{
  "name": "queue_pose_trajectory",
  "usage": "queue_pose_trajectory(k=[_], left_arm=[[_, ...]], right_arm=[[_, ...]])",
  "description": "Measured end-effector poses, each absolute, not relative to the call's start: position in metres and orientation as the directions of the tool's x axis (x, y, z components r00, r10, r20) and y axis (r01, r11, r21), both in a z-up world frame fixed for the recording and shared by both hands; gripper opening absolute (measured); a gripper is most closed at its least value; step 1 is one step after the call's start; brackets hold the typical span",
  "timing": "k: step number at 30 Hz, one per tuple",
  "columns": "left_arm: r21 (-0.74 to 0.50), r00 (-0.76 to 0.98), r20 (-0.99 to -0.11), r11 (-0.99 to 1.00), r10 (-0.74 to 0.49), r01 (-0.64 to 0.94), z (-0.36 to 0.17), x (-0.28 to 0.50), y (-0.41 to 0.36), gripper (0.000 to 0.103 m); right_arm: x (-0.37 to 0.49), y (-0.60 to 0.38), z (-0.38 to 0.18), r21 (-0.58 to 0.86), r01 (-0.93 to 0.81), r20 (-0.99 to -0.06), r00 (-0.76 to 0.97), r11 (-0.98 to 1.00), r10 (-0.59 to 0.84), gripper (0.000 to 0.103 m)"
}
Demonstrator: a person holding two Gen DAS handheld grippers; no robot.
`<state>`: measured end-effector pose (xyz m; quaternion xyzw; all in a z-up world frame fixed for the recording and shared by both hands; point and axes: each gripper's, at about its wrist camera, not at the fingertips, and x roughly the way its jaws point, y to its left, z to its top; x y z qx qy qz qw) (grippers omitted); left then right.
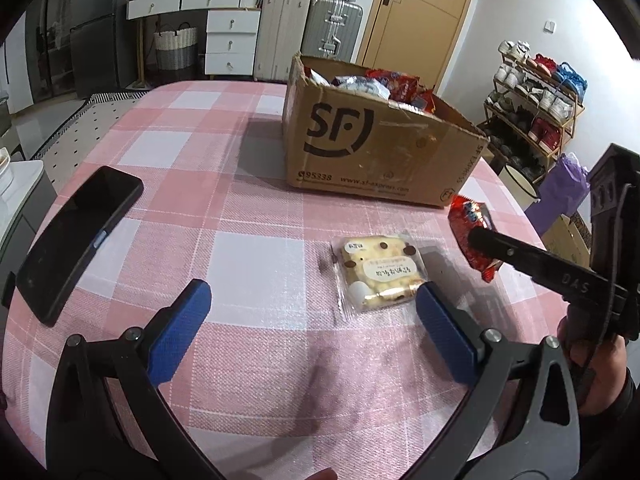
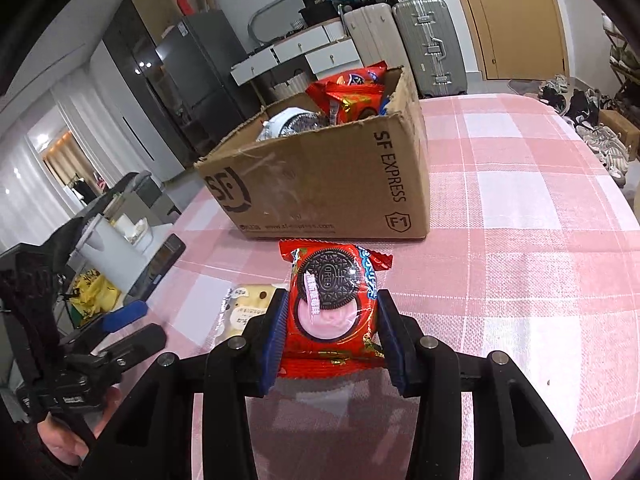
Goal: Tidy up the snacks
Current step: 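Grasp the white cookie pack with the left gripper while the right holds the Oreo pack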
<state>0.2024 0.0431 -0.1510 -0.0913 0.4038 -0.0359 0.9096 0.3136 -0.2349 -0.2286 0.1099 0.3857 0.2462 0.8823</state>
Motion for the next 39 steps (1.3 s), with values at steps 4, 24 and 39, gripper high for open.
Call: queue_pose_trajectory(k=[4,24,39], left_arm=[[-0.188,0.631,-0.764,0.982,-0.136,-0.016,-0.159,0.211,0.037,0.102],[-0.204,0.498,-0.853,0.978,-0.156,-0.044,-0.185,0.274,-0.011,0.102],[-0.017,0.469,-0.883,0.997,0.019,-0.072,-0.188,0.293,-0.05,0.102]], right_arm=[[0.304,-0.247,-0.23,0.409,-0.345,-0.605,0.59,0.845,0.534,0.043],[0.279,-0.272,-0.224,0.437,-0.342,-0.546,0.634,0.832,0.547,0.043],[0.262,-0.292,-0.224,0.458,-0.311,-0.526,0.66,0.833,0.536,0.043]])
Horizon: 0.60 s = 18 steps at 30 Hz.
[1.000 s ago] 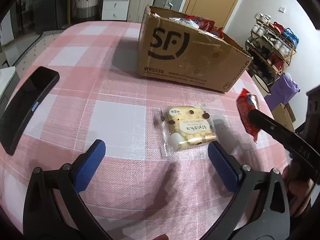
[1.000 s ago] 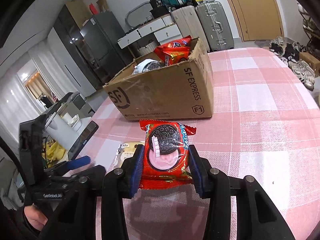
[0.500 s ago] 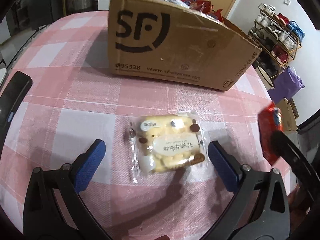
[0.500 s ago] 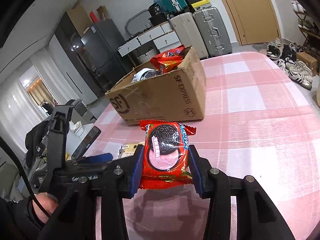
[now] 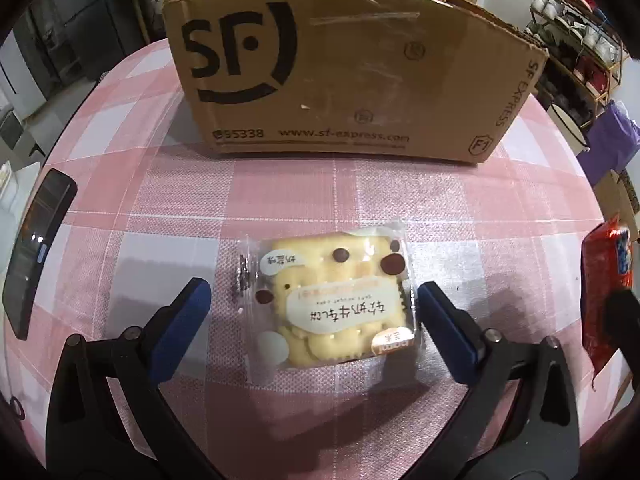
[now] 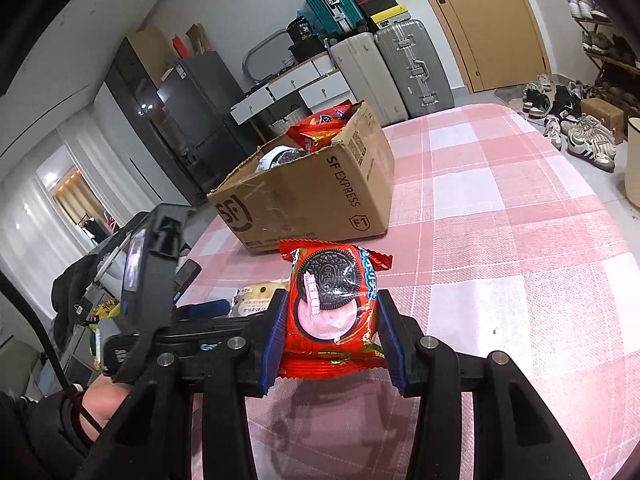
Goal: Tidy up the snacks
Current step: 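Grasp the white cookie pack with the left gripper while the right holds the Oreo pack, then lift and carry the white cookie pack and red Oreo pack over the box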
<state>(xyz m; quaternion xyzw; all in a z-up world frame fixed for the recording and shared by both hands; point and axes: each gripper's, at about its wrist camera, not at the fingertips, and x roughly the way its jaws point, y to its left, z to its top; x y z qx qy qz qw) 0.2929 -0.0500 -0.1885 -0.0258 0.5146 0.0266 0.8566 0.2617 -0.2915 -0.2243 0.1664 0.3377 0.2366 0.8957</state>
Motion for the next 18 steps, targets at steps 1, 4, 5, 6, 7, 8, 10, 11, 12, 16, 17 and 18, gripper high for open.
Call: queue_pose_trajectory(k=[1,4,5,6,7,8,10,11,12,16,17,18], left_arm=[[-0.024,0.474,-0.881,0.997,0.015,-0.075,-0.187,0.293,-0.05,0.101],[-0.015,0.485,-0.874,0.998,0.02,-0.068,-0.184,0.291,-0.053,0.09],[-0.012,0.493,-0.87,0.998,0.021,-0.063,-0.181,0.289,-0.054,0.086],[-0.013,0.498,-0.867,0.998,0.019,-0.06,-0.18,0.288,-0.054,0.081],[-0.014,0.5,-0.866,0.998,0.016,-0.057,-0.178,0.288,-0.054,0.078],[-0.015,0.501,-0.865,0.999,0.012,-0.05,-0.177,0.288,-0.054,0.076],[-0.017,0.507,-0.862,0.999,0.006,-0.042,-0.172,0.287,-0.055,0.068],[-0.02,0.51,-0.86,0.999,0.002,-0.038,-0.171,0.285,-0.055,0.068],[-0.017,0.513,-0.858,0.999,0.0,-0.028,-0.169,0.285,-0.056,0.066],[-0.013,0.521,-0.853,1.0,-0.013,0.003,-0.161,0.279,-0.061,0.062],[-0.022,0.52,-0.854,1.0,-0.024,0.01,-0.158,0.278,-0.062,0.062],[-0.032,0.518,-0.855,0.999,-0.037,0.018,-0.156,0.276,-0.063,0.062]], right_arm=[[0.261,-0.292,-0.224,0.46,-0.311,-0.525,0.66,0.832,0.537,0.043],[0.257,-0.294,-0.224,0.462,-0.31,-0.523,0.661,0.831,0.538,0.043],[0.255,-0.295,-0.223,0.463,-0.31,-0.524,0.66,0.83,0.539,0.043],[0.253,-0.295,-0.222,0.464,-0.312,-0.521,0.662,0.829,0.54,0.043],[0.252,-0.295,-0.221,0.462,-0.314,-0.519,0.663,0.829,0.54,0.043],[0.251,-0.295,-0.221,0.46,-0.312,-0.519,0.665,0.831,0.537,0.043],[0.249,-0.297,-0.219,0.462,-0.309,-0.514,0.67,0.831,0.536,0.043],[0.248,-0.297,-0.218,0.464,-0.311,-0.513,0.67,0.83,0.537,0.043],[0.246,-0.297,-0.217,0.462,-0.311,-0.511,0.672,0.831,0.535,0.043],[0.24,-0.296,-0.212,0.456,-0.314,-0.506,0.678,0.833,0.533,0.043],[0.239,-0.295,-0.211,0.455,-0.316,-0.506,0.678,0.833,0.533,0.043],[0.237,-0.294,-0.21,0.453,-0.317,-0.507,0.678,0.833,0.533,0.043]])
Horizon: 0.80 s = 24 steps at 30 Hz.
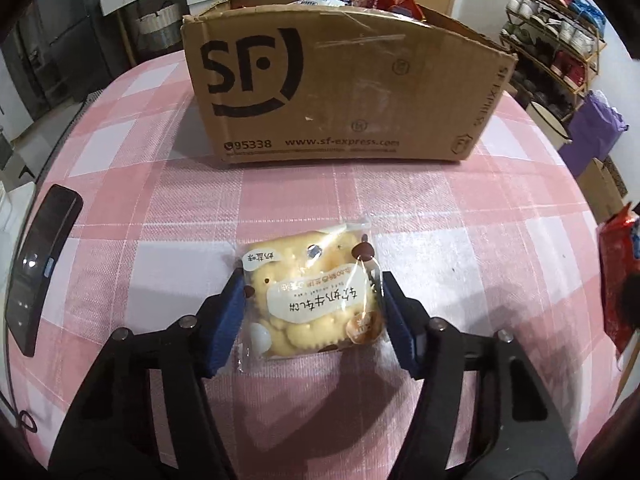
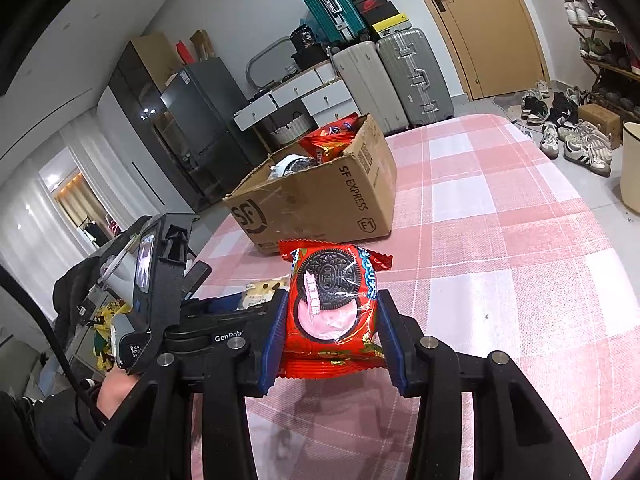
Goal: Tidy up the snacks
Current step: 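Lift and carry the white cookie pack and red Oreo pack over the box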
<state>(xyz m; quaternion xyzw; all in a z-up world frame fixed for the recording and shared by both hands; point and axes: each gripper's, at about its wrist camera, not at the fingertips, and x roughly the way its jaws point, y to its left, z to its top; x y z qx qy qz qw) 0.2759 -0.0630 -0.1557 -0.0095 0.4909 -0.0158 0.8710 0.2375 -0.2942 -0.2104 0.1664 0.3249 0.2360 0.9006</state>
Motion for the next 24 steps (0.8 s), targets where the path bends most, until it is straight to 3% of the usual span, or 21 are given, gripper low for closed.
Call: queue_pose_trajectory(k=[11,24], left_arm=[[-0.086,0.549,-0.83,0.995,-0.099,0.05,-0.138,0.238,-0.028,0.061],[-0.124,0.649,-0.744,0.987,-0.16,0.101,-0.06,0.193,-0.005,0.061]], right_arm=[[0.222,-0.279,-0.196,0.425,-0.342,-0.501,0.682,0.838,0.533,0.043],[0.209,-0.259,-0.161,0.381,-0.404,-0.479,0.683,0.831,0.552,0.043]])
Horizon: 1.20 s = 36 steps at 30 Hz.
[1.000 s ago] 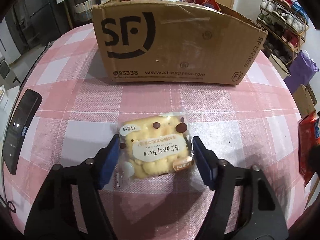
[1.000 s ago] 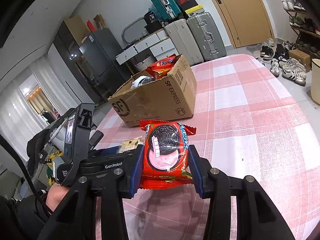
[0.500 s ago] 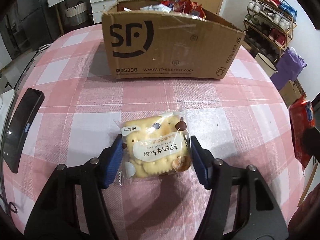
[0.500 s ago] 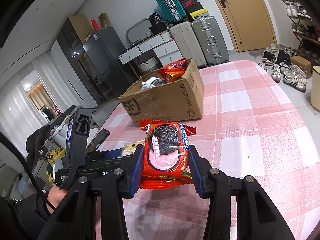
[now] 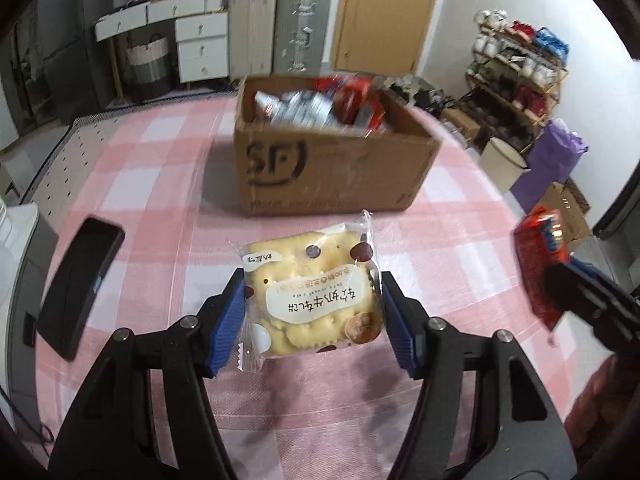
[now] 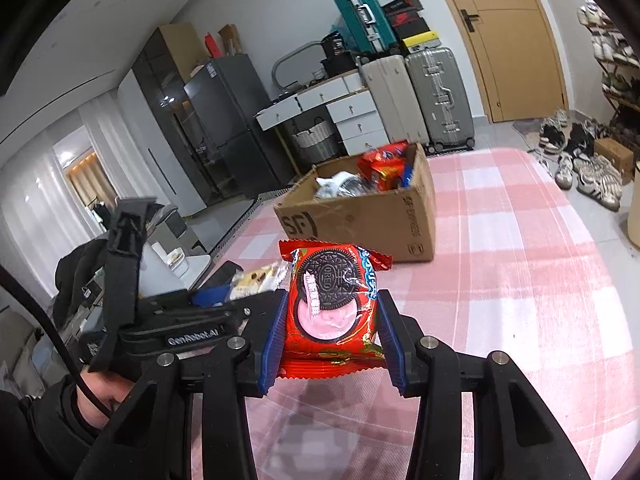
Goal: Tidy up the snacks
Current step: 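Lift and carry the white cookie pack and red Oreo pack over the box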
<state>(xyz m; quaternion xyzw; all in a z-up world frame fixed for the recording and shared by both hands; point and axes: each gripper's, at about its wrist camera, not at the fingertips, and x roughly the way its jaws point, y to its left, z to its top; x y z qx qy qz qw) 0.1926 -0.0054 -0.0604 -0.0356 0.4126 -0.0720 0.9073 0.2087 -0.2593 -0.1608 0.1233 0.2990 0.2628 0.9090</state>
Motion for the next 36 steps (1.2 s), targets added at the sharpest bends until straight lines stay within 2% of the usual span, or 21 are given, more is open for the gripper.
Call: queue_pose_trajectory(k=[11,15,23,31,36], left_arm=[[-0.064,0.76,-0.625,0.982,-0.179,0.179,0.042,0.188,-0.01,0.061],[-0.044,0.786,-0.594,0.982,-0.172,0.182,0.079,0.193,-0.004,0.062],[-0.038,0.802,-0.569,0.98,-0.181,0.195,0.135,0.244,0.012,0.062],[-0.054,0.777,-0.599,0.977,-0.195,0.204,0.146,0.339,0.02,0.062],[-0.131,0.704,-0.65,0.955,-0.286,0.267,0.121,0.393,0.021,0.062]], right_arm=[[0.238,-0.241,-0.092,0.391,-0.516,-0.434,0.627,0.762,0.647,0.043],[0.253,-0.234,-0.061,0.355,-0.542,-0.411,0.642,0.762,0.647,0.043],[0.31,-0.216,-0.011,0.3,-0.571,-0.388,0.659,0.764,0.645,0.043],[0.377,-0.206,0.004,0.278,-0.556,-0.409,0.669,0.783,0.62,0.043],[0.42,-0.202,-0.002,0.284,-0.531,-0.432,0.672,0.798,0.601,0.043]])
